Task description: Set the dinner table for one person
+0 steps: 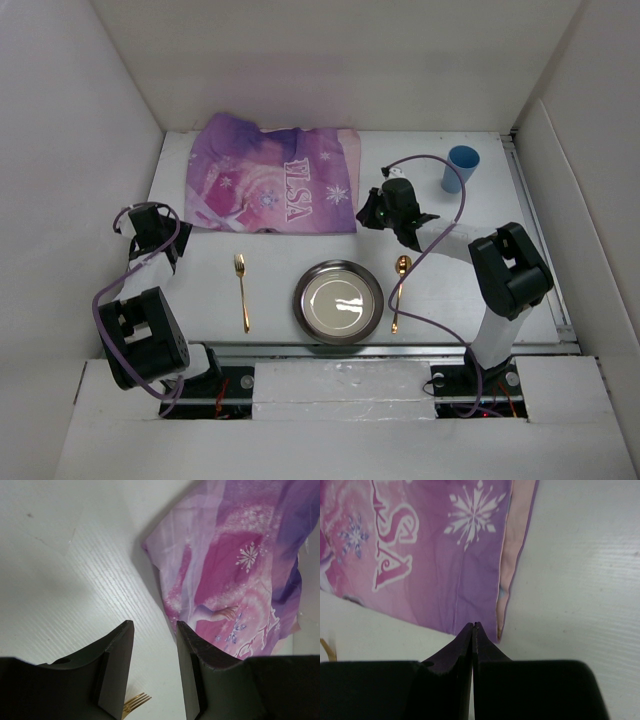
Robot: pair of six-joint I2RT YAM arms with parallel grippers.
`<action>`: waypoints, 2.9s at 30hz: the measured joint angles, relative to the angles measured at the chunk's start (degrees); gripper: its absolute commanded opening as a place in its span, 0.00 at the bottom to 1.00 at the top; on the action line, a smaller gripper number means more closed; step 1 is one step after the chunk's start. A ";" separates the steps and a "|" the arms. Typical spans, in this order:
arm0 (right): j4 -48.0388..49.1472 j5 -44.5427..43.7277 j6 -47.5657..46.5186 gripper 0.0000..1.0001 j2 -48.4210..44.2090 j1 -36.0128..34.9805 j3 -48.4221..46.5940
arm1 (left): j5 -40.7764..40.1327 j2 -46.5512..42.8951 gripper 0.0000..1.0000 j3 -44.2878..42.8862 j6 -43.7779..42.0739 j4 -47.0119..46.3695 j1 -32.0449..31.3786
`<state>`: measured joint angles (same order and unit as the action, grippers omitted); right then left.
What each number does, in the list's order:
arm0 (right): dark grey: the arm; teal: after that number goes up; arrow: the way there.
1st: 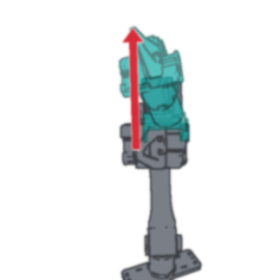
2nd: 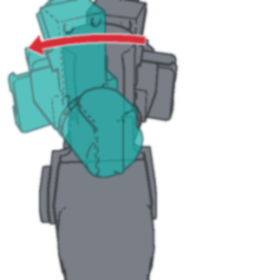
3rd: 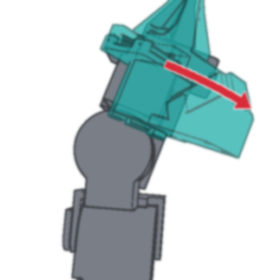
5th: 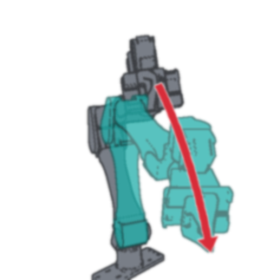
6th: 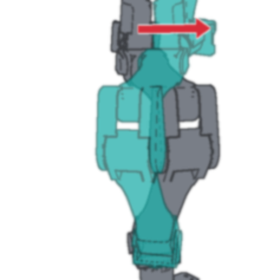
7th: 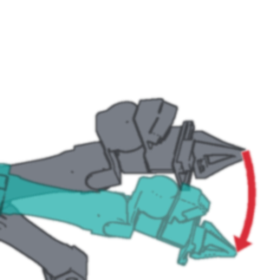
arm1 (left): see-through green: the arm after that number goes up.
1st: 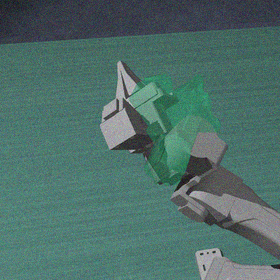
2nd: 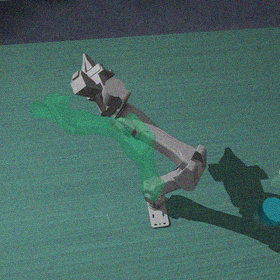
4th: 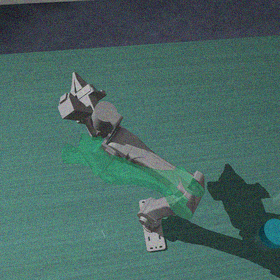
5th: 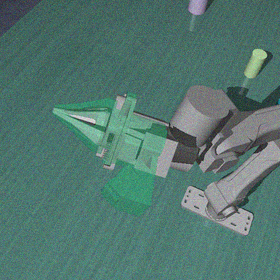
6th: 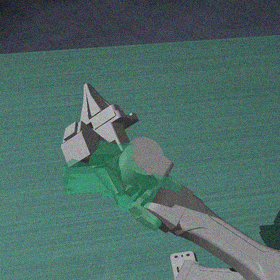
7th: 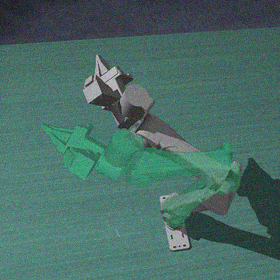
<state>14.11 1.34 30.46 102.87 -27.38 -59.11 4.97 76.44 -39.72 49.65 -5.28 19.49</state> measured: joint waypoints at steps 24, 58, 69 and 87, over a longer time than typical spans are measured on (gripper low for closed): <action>1.60 7.56 1.90 0.26 7.28 0.42 -0.13 | 10.23 20.98 0.10 3.10 16.37 -26.14 1.22; 1.66 6.45 -1.38 0.00 -9.44 15.80 9.44 | -18.71 11.41 0.38 -12.22 -8.98 7.23 -26.16; 3.13 8.55 -1.77 0.00 -9.42 15.80 9.46 | -30.84 34.14 0.45 -42.47 -19.76 11.61 -44.54; 3.50 9.79 -1.77 0.00 -9.42 16.50 9.46 | -40.68 48.63 0.42 -57.16 -29.99 22.23 -44.94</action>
<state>17.61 11.14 28.69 93.45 -10.87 -49.65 -35.70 125.08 -96.88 19.66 16.95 -25.45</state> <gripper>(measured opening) 0.009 0.405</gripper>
